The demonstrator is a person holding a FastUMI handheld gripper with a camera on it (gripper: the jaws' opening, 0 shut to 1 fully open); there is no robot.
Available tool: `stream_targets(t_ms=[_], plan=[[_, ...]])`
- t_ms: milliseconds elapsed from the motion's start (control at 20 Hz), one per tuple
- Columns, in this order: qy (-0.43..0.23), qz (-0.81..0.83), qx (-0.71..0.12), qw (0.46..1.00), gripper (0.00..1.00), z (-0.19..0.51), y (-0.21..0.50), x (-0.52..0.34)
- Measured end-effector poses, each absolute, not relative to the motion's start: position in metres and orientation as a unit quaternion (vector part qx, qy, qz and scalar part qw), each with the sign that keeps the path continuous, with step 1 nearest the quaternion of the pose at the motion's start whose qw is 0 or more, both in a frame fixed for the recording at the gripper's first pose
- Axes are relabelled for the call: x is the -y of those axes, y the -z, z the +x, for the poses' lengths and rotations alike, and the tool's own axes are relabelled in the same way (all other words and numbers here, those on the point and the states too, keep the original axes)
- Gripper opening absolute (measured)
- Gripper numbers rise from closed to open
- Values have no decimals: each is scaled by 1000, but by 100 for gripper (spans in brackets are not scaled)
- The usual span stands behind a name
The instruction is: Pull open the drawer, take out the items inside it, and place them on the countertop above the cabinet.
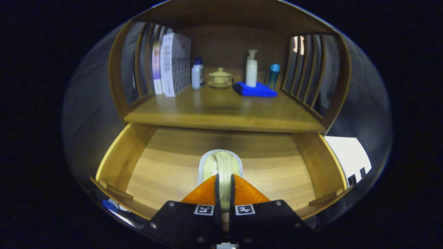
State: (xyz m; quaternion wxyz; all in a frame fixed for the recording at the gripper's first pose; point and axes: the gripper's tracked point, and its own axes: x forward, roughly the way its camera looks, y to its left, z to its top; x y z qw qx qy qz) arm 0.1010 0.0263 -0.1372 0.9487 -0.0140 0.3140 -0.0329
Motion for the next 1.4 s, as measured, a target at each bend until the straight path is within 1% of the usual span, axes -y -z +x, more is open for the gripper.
stream_targets(t_ms=[150, 250, 550, 800, 900, 1100, 1400], plan=[[35, -13, -271, 962, 8, 115, 99, -28], [34, -19, -257, 966, 8, 128, 80, -27], [34, -28, -222, 974, 8, 186, 48, -21], [33, -23, -211, 977, 8, 236, 52, -12], [34, -24, -207, 977, 10, 254, 55, -5], [31, -27, -213, 976, 10, 279, 65, -2], [22, -34, -215, 976, 18, 299, 79, 0]])
